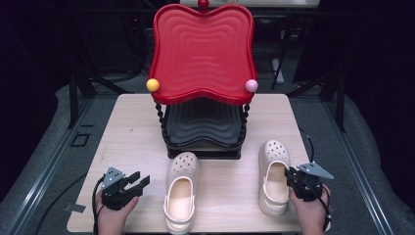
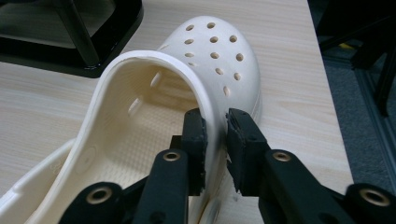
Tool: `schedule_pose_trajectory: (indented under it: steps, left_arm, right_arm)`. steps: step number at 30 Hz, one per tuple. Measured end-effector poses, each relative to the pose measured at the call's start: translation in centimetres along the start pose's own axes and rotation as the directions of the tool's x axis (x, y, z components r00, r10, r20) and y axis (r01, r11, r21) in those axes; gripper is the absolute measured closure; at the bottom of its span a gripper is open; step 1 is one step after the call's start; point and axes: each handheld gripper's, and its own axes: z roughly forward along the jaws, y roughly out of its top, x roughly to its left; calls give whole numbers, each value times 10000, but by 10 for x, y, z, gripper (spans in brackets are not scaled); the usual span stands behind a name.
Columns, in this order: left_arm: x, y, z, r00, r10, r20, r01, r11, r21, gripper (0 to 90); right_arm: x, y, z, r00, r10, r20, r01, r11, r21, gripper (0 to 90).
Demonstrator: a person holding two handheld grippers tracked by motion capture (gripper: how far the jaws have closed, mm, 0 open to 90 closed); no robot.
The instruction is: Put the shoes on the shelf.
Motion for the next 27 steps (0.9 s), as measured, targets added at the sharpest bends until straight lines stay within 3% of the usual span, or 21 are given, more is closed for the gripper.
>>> schedule_pose_trajectory:
  steps: [5, 14, 21, 27]
  left_arm:
    - [0, -2, -1, 10000, -55, -60, 55, 10000, -27, 547]
    - [-4, 0, -1, 10000, 26, 71, -26, 10000, -21, 544]
    - [-6, 4, -2, 9996, -23, 270, 28, 9998, -188, 542]
    - [-15, 5, -2, 9985, 103, 538, -93, 9998, -188, 542]
  right_arm:
    - [1, 3, 0, 9997, -174, 169, 173, 9998, 29, 811]
    - [7, 2, -11, 9994, -339, -57, 340, 9992, 193, 830]
    - [25, 1, -26, 9956, -457, -820, 479, 9985, 253, 835]
    - [51, 5, -37, 9851, -1059, -1352, 1085, 9940, 120, 837]
